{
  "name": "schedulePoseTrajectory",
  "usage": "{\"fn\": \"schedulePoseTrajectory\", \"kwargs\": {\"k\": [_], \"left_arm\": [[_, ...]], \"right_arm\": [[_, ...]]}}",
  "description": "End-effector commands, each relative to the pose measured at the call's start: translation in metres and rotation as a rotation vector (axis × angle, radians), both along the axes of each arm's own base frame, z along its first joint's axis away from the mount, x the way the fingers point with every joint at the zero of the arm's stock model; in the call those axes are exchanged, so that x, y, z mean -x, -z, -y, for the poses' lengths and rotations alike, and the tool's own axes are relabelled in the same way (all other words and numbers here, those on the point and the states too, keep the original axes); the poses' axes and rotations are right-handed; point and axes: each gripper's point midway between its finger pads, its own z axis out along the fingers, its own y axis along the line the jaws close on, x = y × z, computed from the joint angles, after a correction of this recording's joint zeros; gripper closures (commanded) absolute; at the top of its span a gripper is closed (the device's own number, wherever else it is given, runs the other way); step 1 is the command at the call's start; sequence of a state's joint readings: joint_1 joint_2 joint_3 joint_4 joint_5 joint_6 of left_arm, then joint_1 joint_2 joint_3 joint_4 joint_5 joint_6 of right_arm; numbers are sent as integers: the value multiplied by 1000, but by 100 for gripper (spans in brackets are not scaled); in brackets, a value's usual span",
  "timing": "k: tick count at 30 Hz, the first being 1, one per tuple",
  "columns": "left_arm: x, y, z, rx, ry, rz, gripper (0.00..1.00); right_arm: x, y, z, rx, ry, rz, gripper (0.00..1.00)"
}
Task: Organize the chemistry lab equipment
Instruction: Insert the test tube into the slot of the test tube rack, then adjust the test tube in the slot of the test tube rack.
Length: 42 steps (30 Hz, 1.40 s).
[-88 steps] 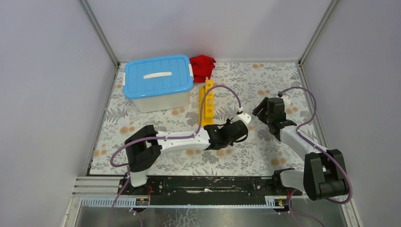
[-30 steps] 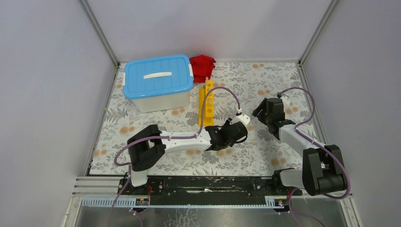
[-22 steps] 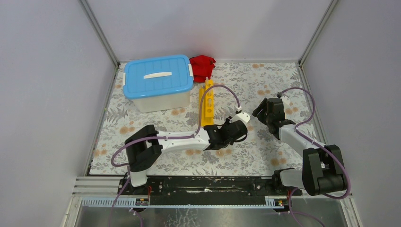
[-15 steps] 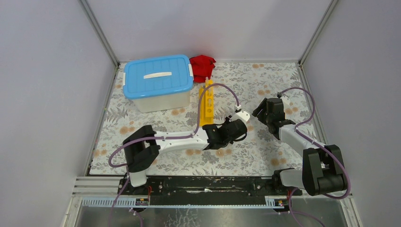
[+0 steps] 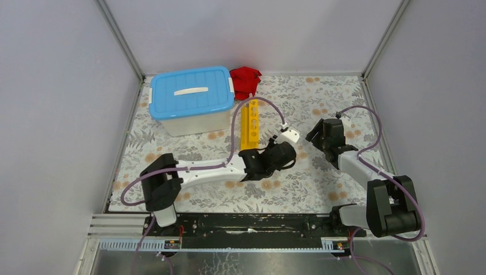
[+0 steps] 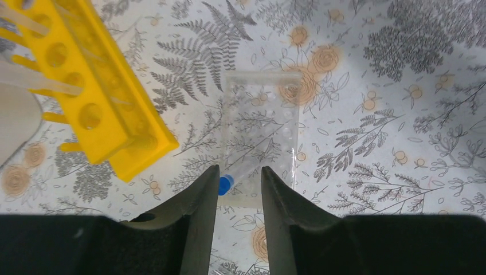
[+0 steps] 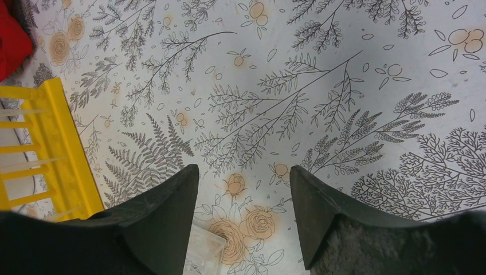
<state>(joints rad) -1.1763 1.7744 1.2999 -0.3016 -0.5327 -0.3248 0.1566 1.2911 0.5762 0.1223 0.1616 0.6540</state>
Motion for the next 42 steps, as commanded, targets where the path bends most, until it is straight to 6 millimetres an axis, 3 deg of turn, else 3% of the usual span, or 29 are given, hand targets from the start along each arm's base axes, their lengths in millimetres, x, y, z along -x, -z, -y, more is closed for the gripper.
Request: {"fn": "schedulePoseTrajectory", "kwargs": {"k": [1,8,15,18,22,42], "left_arm": [[-14,-41,-8,115,-93,92,58],[-18,-36,-35,164,-167,62,59],[-25,-15,-53,233,-207,-40,68],[-26,-13,-51,254,-198,-68,69],[-26,-9,-46,257,-179,-103,72],[-22,20,-36,227,-135,-183,78]], "right_arm": [[-7,-19,-1,-2,-23,59,34],[-3,-33,1,33,-46,92,41],[8,-37,-10,21,-99,96,72],[15,-37,-25,29,-141,93,87],[26,-38,-49,50,-213,91,97],[96,-19,-116,12,-443,33,100]]}}
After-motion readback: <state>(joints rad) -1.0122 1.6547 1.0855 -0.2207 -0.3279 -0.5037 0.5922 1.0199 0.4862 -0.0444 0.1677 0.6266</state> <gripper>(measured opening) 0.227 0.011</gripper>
